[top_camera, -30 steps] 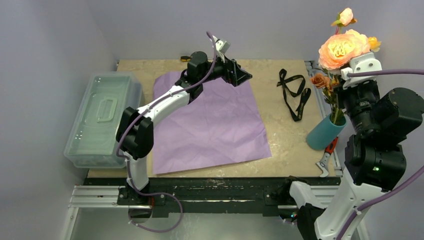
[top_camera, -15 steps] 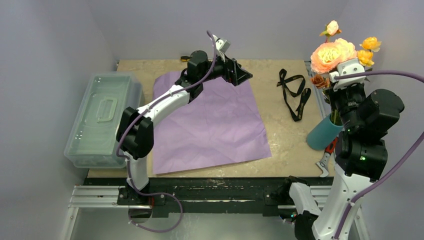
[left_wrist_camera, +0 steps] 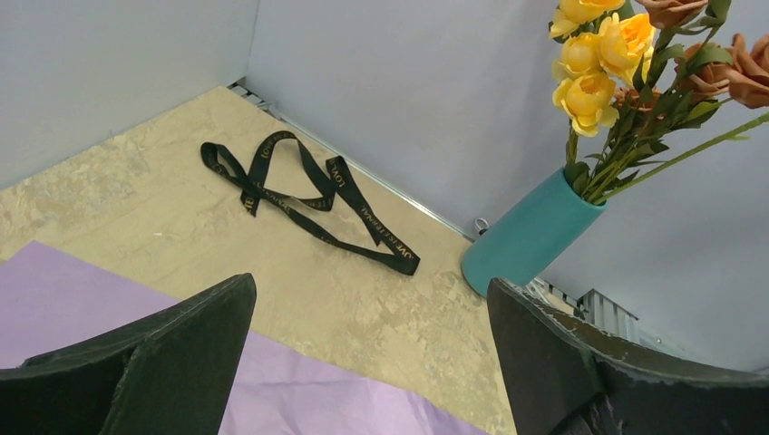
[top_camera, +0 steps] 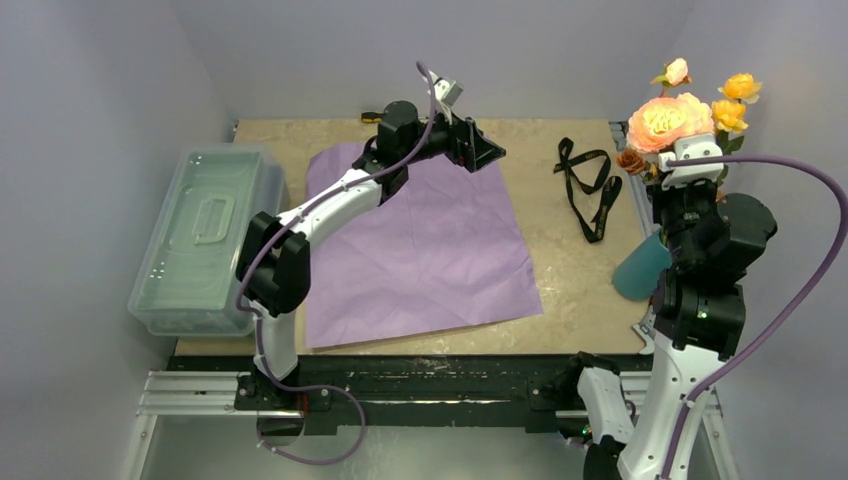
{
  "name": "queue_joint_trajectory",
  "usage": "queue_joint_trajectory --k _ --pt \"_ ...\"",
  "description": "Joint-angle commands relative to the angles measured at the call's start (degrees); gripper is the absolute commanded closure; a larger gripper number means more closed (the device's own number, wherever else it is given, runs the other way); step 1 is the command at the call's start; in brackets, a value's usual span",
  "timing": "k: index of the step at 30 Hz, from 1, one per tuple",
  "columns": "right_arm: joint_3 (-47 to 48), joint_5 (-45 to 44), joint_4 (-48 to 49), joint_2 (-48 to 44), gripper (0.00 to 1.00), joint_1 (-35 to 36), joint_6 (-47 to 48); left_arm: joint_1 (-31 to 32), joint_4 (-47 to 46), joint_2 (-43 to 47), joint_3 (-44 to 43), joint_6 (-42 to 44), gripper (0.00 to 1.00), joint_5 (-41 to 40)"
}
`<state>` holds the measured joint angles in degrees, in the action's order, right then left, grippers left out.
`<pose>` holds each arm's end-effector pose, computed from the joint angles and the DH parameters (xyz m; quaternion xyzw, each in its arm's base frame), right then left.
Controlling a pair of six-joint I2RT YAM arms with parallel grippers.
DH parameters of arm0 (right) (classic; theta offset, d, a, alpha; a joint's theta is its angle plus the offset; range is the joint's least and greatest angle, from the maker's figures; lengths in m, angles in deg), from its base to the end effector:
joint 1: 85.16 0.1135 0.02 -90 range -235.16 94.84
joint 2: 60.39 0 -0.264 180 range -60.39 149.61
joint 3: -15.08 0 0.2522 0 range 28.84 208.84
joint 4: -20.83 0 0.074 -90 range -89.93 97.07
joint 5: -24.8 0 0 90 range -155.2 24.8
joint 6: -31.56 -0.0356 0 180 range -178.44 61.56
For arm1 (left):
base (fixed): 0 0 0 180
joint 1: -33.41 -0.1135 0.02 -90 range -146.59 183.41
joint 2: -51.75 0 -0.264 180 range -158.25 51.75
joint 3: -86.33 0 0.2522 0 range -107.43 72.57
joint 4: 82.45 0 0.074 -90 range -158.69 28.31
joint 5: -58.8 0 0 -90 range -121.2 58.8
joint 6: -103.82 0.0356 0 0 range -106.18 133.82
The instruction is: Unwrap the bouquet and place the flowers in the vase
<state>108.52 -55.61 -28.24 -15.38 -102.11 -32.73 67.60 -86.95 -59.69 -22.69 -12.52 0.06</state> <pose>0.1068 -0.0263 0.4877 -0.1127 0.7020 -0.1995 0.6743 0.3807 -0.2810 0.3524 0.2392 0.6536 -0.5109 0.5045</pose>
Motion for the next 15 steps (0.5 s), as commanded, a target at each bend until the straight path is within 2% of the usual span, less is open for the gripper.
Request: queue_joint_trajectory --k 1,9,15 --pt "-2.5 -5.7 5.1 -1.2 1.00 -0.3 -5.8 0.3 -0.9 -0.1 -2.8 0.9 0.00 0.3" --pt "-8.3 -11.2 6.7 -3.2 1.00 -0.2 -7.9 0.3 -0.9 -1.6 -3.9 0.3 0.00 0.3" --pt "-8.9 -13.4 5.7 -1.0 0.99 -0.3 -10.2 0.3 -0.2 -2.0 -4.4 0.1 0.00 0.2"
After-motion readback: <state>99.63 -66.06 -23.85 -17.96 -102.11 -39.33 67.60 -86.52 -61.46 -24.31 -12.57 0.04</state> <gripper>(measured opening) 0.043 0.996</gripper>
